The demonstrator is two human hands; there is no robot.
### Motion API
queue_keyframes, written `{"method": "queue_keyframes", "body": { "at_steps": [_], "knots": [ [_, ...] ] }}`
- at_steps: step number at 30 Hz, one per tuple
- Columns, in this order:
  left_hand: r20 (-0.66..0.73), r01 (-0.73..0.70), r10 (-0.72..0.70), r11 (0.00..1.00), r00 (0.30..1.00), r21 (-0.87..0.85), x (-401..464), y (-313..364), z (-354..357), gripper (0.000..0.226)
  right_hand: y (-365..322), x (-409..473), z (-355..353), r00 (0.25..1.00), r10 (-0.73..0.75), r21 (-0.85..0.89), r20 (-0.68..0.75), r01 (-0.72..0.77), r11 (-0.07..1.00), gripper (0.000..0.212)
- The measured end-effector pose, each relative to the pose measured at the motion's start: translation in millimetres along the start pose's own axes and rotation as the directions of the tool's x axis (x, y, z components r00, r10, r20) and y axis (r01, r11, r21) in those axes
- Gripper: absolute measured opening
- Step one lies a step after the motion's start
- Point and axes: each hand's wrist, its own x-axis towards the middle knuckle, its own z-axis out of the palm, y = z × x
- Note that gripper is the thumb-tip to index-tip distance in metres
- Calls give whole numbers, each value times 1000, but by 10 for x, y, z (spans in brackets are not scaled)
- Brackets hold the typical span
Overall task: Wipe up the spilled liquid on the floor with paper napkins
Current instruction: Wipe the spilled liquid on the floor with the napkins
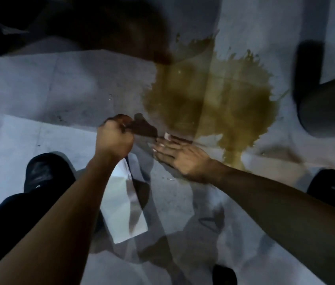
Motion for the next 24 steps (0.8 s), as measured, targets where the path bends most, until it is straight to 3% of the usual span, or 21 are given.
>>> {"method": "queue_keyframes", "body": {
  "at_steps": [2,3,6,9,12,14,18,21,24],
  "knots": [
    [122,-77,44,958,992,275,141,-103,85,52,182,-495,137,998,-66,33,17,66,997,48],
    [148,-54,-4,919,989,390,226,-196,90,58,236,-702,183,999,-36,75,17,35,997,47],
    [196,32,-162,842,967,538,370,-289,57,85,375,-1206,210,948,308,277,86,-320,906,50],
    [224,-46,-96,829,970,557,360,-205,16,91,392,-1189,-33,847,530,391,49,-504,770,37],
    [243,-58,-86,845,966,532,385,-239,-25,93,212,-651,-346,866,479,427,-141,-383,819,40],
    [237,-53,-74,871,969,488,408,-315,-72,90,40,-78,-427,924,360,357,-128,-296,886,39],
    [140,7,-49,959,989,285,374,-334,-200,90,-435,781,-349,938,337,227,-76,-313,922,43],
    [132,35,-64,977,989,208,385,-321,-250,80,-562,647,-103,958,282,153,-53,-271,950,49],
    [181,-19,-27,969,983,247,398,-345,-240,88,-456,61,138,986,102,109,-134,-87,990,43]
  ]
}}
